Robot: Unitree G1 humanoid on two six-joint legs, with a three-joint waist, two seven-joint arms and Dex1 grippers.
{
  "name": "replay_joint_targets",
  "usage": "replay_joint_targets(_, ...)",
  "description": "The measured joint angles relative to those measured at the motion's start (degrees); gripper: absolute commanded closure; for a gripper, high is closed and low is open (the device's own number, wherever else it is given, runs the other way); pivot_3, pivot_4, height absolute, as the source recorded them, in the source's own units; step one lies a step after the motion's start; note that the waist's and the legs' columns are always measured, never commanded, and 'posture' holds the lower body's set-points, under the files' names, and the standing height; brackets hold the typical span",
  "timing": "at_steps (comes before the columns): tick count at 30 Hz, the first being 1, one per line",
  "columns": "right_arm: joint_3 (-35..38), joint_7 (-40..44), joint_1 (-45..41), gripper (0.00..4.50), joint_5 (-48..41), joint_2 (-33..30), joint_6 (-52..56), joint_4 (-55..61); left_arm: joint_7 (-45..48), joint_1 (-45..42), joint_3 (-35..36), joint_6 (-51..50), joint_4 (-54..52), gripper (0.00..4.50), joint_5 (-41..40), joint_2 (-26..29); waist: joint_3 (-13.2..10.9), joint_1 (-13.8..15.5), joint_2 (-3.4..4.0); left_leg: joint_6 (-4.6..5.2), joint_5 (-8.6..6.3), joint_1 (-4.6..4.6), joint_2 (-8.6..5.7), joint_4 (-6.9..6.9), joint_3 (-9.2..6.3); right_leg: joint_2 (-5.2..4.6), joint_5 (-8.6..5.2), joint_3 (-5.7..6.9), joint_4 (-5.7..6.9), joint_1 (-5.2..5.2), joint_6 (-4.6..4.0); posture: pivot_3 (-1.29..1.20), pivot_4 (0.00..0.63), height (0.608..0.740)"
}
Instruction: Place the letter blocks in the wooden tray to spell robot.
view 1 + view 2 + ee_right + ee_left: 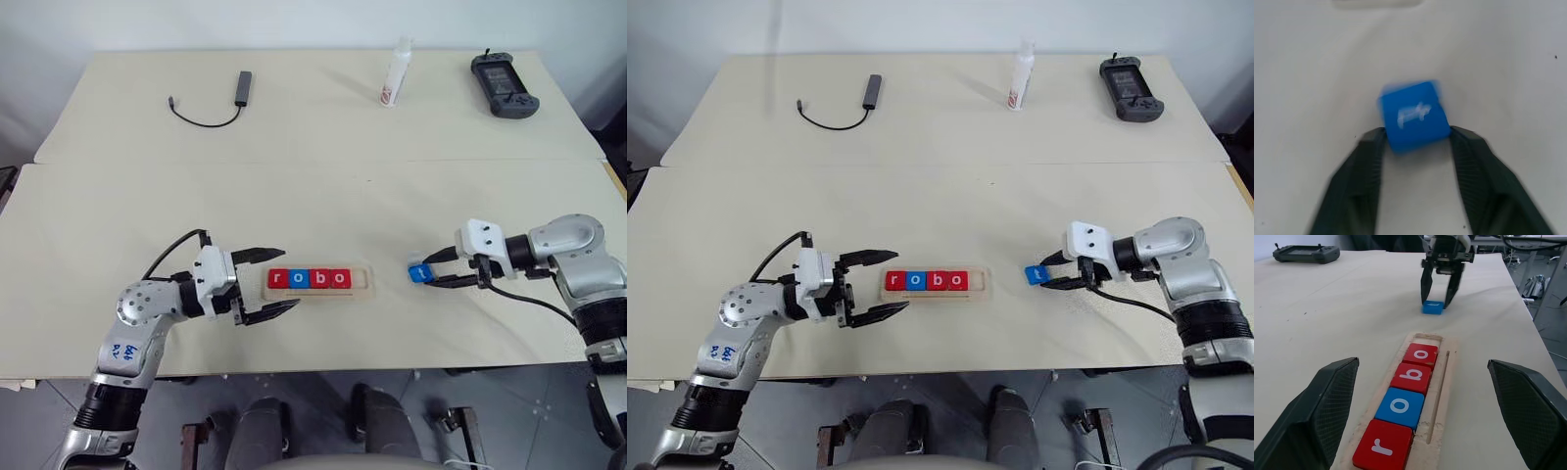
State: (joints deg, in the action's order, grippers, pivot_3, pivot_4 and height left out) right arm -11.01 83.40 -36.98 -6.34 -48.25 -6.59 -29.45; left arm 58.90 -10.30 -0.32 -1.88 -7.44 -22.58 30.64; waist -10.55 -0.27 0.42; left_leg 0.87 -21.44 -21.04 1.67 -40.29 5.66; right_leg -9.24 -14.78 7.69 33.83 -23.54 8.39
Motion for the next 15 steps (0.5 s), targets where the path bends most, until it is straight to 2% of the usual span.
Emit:
replay_joint_targets(6, 0.11, -0.1, -0.28, 3.03, -0.95, 0.85, 4.38, 4.85, 0.0, 0.79, 0.17, 0.0, -0.85, 0.0, -0.22, 0.35, -0.02, 0.04, 0.04, 0.0, 0.0, -0.03, 0.01, 0.0, -0.02, 0.0, 0.0, 0.0, 0.02, -0.03, 0.0, 0.0, 0.15, 0.74)
replay_joint_targets(11, -0.22, -1.36, -0.26, 3.03, -4.47, 2.23, 20.47, 19.53, -0.19, 2.0, 0.17, 0.0, -0.95, 0.0, -0.27, 0.15, -0.02, 0.13, 0.04, -0.01, 0.0, -0.04, 0.01, -0.01, -0.07, 0.0, 0.0, 0.02, 0.03, -0.03, 0.0, 0.0, 0.15, 0.74)
replay_joint_targets(15, -3.08, -2.99, -0.01, 3.03, -4.35, 4.05, 26.37, 25.39, -1.18, 2.44, -0.27, 0.0, -1.7, 0.0, -0.26, -0.67, -0.02, 0.39, 0.04, 0.0, 0.0, -0.09, -0.04, -0.04, -0.1, -0.03, 0.0, 0.03, 0.02, -0.03, 0.0, 0.0, 0.15, 0.74)
